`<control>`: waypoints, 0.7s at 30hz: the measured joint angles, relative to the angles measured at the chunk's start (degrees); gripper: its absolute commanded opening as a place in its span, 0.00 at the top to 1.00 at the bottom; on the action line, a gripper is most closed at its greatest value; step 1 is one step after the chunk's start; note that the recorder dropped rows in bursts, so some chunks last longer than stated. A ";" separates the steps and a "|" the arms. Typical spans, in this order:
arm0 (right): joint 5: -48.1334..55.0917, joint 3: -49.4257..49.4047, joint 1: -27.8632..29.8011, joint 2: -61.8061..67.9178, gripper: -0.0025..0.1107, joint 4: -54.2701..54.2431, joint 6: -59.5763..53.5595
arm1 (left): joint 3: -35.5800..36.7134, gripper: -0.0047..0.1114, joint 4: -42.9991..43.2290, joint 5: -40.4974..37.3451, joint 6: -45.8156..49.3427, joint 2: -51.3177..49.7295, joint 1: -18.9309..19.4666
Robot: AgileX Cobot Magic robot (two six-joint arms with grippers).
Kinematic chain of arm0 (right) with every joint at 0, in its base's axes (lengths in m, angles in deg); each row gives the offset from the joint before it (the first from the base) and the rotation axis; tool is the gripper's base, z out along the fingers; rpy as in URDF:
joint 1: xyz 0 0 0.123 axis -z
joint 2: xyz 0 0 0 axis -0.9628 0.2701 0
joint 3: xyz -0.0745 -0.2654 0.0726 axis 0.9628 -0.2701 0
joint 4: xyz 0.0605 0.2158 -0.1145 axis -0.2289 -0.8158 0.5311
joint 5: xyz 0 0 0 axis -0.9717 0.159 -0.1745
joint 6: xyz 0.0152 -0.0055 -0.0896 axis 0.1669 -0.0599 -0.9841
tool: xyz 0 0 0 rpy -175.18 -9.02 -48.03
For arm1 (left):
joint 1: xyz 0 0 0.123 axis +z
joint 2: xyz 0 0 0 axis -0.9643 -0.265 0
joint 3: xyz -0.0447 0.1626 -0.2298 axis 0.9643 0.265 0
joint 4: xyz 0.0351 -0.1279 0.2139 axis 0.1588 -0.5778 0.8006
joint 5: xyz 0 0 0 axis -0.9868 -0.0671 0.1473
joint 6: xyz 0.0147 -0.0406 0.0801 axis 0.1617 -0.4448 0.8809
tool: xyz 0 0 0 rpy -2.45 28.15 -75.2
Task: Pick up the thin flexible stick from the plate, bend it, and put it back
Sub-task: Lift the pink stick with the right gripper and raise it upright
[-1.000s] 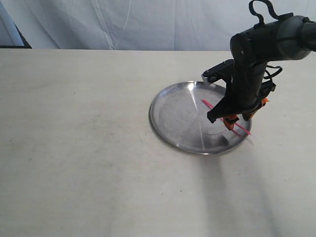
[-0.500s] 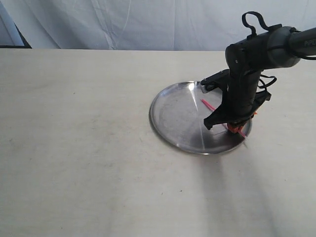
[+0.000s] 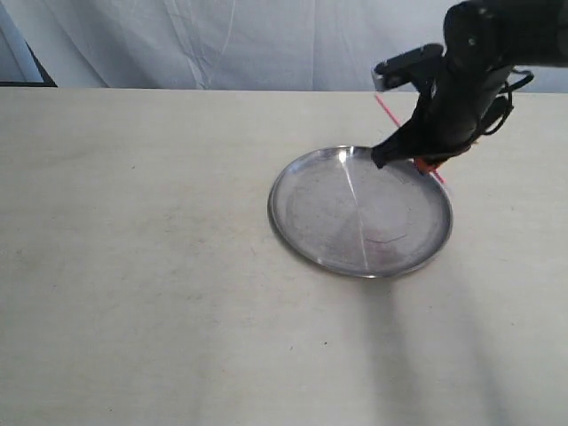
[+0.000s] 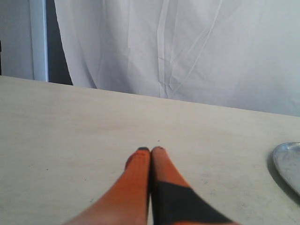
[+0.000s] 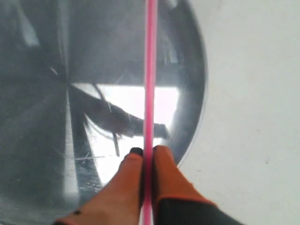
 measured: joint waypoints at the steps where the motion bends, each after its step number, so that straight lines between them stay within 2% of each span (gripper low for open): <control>1: -0.58 -0.29 0.00 -2.02 0.99 -0.26 -0.02 | 0.00 0.96 0.00 0.00 0.00 0.00 0.00; 5: -3.28 -3.87 0.00 -9.60 0.99 -2.32 0.21 | 0.00 0.96 0.00 0.00 0.00 0.00 0.00; 12: -5.50 -16.69 0.00 -21.11 0.99 -10.19 -1.45 | 0.00 0.96 0.00 0.00 0.00 0.00 0.00; 18: -6.29 -27.43 0.00 -32.19 0.99 -23.44 -9.62 | 0.00 0.96 0.00 0.20 0.00 0.00 0.00; 21: -6.38 -31.81 0.00 -38.28 0.99 -31.42 -14.99 | 0.00 0.96 0.43 4.48 -0.79 0.00 0.00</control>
